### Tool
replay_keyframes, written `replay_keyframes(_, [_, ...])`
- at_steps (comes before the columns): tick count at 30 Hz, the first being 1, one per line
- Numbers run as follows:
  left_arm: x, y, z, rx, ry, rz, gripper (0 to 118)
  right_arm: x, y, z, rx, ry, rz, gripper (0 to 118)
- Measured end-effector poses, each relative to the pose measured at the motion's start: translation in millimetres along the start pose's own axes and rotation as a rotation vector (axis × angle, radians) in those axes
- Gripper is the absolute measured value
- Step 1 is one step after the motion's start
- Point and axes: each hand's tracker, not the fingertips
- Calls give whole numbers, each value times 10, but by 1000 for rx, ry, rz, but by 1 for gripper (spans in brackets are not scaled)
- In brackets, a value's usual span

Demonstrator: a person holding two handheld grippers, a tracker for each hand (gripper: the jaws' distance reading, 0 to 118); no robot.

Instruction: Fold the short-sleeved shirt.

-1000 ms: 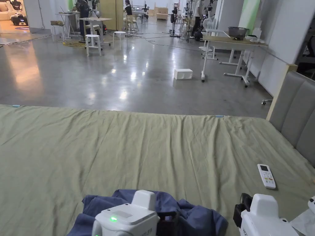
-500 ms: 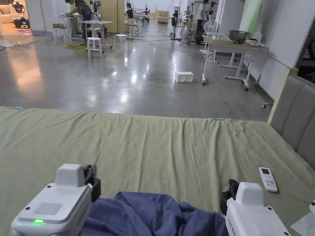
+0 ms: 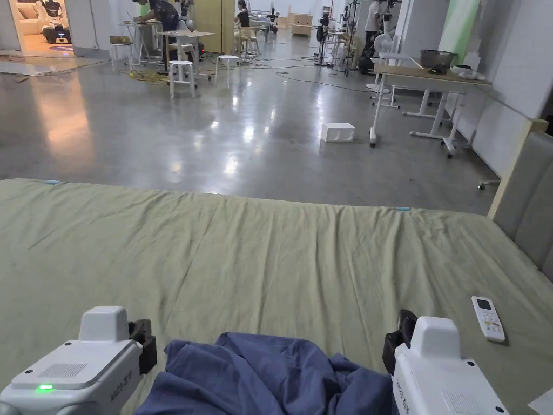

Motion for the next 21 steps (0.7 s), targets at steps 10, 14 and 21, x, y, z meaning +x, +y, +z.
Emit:
replay_keyframes(10, [-399, -682, -647, -452, 34, 52, 14, 27, -202, -45, -63, -2, 7, 0])
replay_keyframes(14, [-446, -851, -843, -505, 34, 79, 81, 36, -280, -67, -89, -5, 11, 0])
replay_keyframes(21, [-339, -1081, -1082, -615, 76, 46, 80, 60, -348, -114, -116, -11, 17, 0])
